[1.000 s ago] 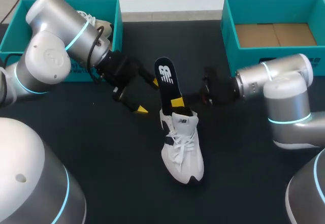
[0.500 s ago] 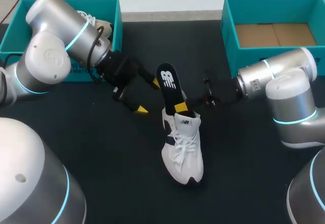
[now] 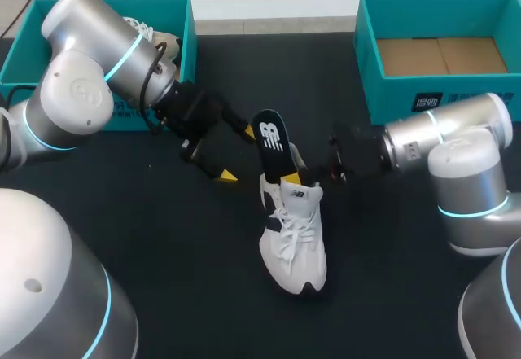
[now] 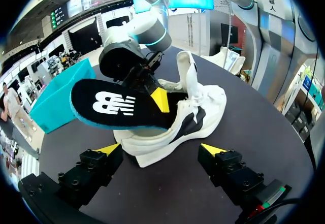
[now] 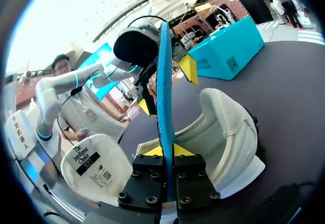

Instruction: Take the shoe out of the shoebox, open the shoe tongue, remove and reinsert the insole, then place the shoe into the shoebox

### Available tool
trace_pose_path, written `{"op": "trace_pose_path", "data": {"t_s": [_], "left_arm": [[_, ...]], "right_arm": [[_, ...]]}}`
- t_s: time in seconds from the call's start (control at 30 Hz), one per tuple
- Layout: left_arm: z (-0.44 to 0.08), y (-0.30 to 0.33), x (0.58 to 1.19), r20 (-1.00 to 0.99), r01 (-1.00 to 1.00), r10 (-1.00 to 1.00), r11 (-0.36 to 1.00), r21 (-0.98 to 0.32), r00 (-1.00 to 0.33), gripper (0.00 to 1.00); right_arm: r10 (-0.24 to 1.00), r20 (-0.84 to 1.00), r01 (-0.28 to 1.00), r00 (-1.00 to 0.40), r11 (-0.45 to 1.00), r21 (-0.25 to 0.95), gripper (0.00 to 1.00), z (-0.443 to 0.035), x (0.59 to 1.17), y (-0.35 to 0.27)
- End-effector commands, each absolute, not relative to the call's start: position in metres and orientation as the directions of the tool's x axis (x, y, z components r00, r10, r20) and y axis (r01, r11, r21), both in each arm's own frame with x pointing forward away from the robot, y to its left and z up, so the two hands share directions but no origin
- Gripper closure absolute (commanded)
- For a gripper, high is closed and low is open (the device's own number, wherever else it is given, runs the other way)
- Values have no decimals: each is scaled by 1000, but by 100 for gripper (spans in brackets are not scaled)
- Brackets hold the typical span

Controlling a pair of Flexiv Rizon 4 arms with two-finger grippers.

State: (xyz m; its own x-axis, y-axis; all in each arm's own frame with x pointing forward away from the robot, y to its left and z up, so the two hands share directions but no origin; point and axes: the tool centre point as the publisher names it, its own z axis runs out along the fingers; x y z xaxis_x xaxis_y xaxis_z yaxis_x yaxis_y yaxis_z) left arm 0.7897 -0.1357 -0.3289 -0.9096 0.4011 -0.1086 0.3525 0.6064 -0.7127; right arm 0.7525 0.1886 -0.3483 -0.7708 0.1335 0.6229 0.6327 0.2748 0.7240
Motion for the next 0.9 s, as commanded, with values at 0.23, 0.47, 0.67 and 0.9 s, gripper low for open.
{"op": "trace_pose_path", "data": {"t_s": [0.23,0.47,0.67,0.9], "left_arm": [[-329,-135,789,-109,353,401,608,-711,-910,0],[-329,-135,789,-109,353,401,608,-711,-910,0],[-329,-135,789,-109,353,401,608,-711,-910,0],[-329,-135,789,-109,353,401,608,-711,-910,0]], "right_arm": [[117,608,613,-785,285,737,71,-344,766,203],[90,619,616,-780,285,735,100,-342,771,204],[110,665,672,-738,204,712,100,-349,761,193],[136,676,689,-724,176,703,100,-356,750,189]]}}
